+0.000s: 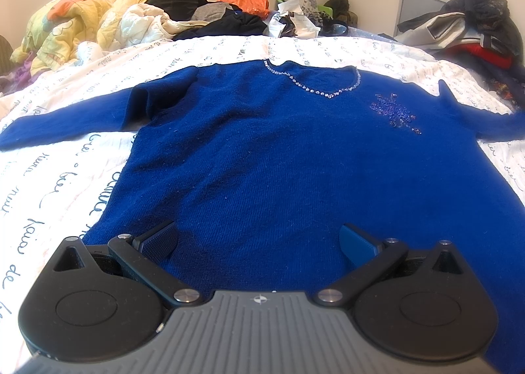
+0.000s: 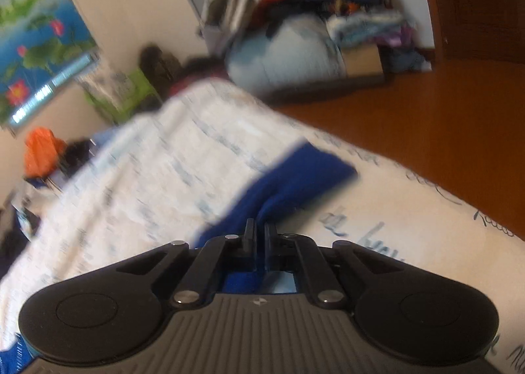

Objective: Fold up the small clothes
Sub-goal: 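Grasp the cuff of a blue sweater sleeve with the right tool, then fold the held sleeve across the sweater body with the right tool, release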

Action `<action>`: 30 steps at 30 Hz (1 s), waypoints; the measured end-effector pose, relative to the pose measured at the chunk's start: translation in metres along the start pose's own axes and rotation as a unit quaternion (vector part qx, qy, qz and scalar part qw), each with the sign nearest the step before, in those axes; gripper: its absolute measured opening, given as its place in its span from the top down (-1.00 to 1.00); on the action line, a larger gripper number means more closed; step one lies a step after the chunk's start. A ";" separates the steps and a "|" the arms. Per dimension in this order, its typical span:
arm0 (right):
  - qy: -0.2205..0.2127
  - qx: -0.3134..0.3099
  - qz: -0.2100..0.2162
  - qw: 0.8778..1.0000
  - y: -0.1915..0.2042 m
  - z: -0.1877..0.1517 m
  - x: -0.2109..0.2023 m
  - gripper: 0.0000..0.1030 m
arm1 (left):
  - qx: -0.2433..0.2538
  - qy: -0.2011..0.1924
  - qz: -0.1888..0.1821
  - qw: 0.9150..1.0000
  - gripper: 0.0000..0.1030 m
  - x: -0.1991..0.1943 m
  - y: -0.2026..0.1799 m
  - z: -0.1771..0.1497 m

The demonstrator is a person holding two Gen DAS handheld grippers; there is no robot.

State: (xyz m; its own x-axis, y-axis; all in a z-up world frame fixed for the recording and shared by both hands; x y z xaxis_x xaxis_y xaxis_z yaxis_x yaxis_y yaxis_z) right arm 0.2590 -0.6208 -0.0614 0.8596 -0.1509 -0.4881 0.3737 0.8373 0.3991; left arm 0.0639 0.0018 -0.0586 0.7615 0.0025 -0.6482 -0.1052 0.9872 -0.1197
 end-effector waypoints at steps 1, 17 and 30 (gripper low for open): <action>-0.013 -0.014 0.028 0.999 0.025 0.001 -0.014 0.93 | 0.000 0.000 0.000 1.000 -1.00 0.000 0.000 0.000; 0.047 -0.242 0.335 0.910 0.338 -0.244 -0.167 -0.95 | -0.096 -0.030 -0.104 0.989 -1.00 -0.020 0.014 0.039; 0.057 -0.237 0.268 0.932 0.297 -0.260 -0.147 -0.96 | -0.097 0.066 -0.029 0.993 0.38 0.151 -0.015 0.143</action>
State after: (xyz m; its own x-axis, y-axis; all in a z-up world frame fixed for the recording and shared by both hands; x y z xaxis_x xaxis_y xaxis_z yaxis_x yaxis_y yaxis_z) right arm 0.1531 -0.2136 -0.0731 0.8256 0.3900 -0.4079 -0.3178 0.9186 0.2351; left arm 0.2724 0.0102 -0.0469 0.6807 -0.0870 -0.7274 -0.1944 0.9359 -0.2939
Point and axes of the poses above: each gripper's, at about its wrist camera, not at the fingertips, and x roughly the way its jaws point, y to its left, z to its top, the point moved 9 cm from there along x, roughly the way its jaws point, and after that the axes turned 9 degrees about -x, right-handed, at the moved point
